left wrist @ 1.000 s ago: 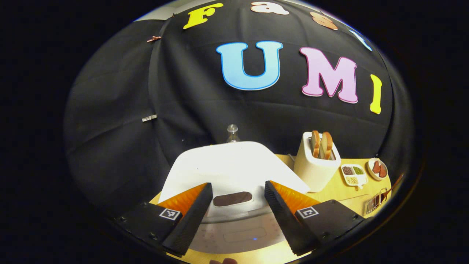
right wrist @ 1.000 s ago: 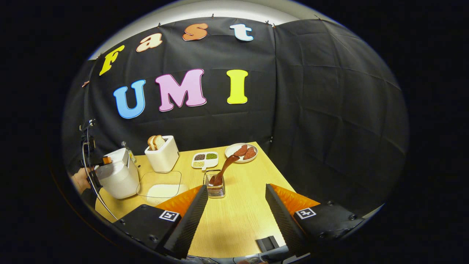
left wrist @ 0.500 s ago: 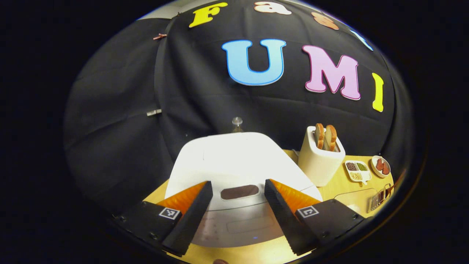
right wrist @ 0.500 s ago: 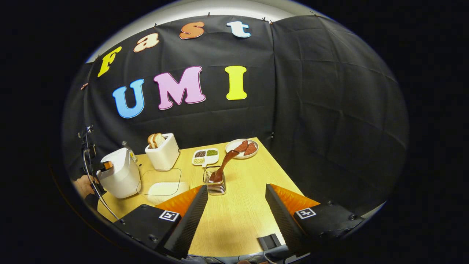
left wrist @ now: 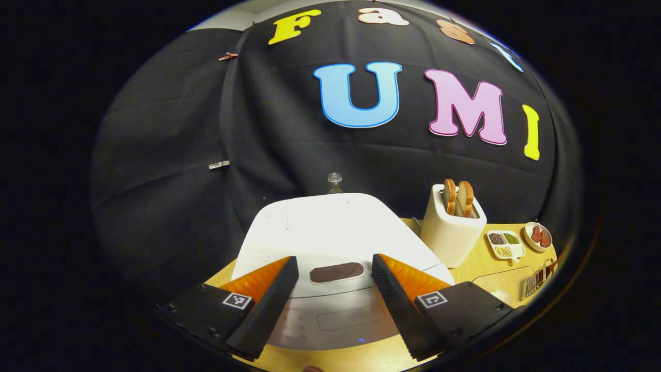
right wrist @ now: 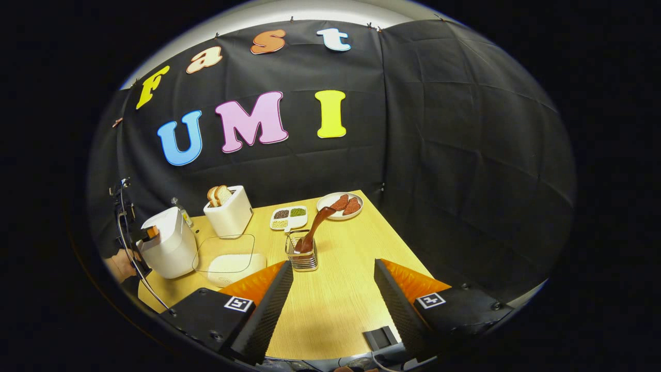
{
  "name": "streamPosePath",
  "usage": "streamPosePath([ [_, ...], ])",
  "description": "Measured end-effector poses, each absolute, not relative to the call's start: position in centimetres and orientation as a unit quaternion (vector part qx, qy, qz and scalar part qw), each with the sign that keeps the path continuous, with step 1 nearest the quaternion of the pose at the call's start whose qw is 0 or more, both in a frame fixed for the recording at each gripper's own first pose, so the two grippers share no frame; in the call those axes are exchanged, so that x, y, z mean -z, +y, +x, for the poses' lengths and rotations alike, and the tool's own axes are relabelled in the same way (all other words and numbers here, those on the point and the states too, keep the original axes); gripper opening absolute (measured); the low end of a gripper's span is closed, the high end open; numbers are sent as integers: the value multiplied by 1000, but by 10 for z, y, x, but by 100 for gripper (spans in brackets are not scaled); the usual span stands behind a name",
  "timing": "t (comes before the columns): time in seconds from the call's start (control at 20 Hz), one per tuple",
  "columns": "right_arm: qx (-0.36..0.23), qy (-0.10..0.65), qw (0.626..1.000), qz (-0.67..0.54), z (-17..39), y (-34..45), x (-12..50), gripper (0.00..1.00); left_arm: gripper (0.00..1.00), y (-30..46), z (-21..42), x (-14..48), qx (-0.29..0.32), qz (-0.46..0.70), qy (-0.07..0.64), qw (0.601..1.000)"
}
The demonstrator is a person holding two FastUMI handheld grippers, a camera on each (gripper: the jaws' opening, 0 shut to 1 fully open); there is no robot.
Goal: Close the left gripper, press the button to open the rice cooker; take a wooden spoon from the chopstick holder with the right hand, scoop a spoonful of rice and pour it into the rice cooker, then put the wooden spoon back into the chopstick holder.
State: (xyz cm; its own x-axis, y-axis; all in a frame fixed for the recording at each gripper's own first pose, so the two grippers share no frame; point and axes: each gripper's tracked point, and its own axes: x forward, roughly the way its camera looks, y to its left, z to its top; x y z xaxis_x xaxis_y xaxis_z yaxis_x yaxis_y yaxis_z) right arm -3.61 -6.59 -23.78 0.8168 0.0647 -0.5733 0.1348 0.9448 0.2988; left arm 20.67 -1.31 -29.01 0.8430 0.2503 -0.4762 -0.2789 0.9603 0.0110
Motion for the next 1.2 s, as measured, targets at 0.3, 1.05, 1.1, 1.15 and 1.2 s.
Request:
streamPosePath([
  [0.3,9,301,940,158,-34,-58,236,99,96,-9,205,274,-115,-11,229,966],
  [1.05,-53,256,955,144,-11,-1,202,98,98,-1,112,167,-1,-63,95,993],
  [1.1,-57,250,956,139,-10,2,198,99,98,1,105,161,4,-62,91,994],
  [1.15,-61,243,959,134,-10,6,191,99,98,3,96,151,9,-62,84,995],
  [1.2,-66,236,961,129,-9,10,185,99,98,6,88,141,13,-61,77,995],
])
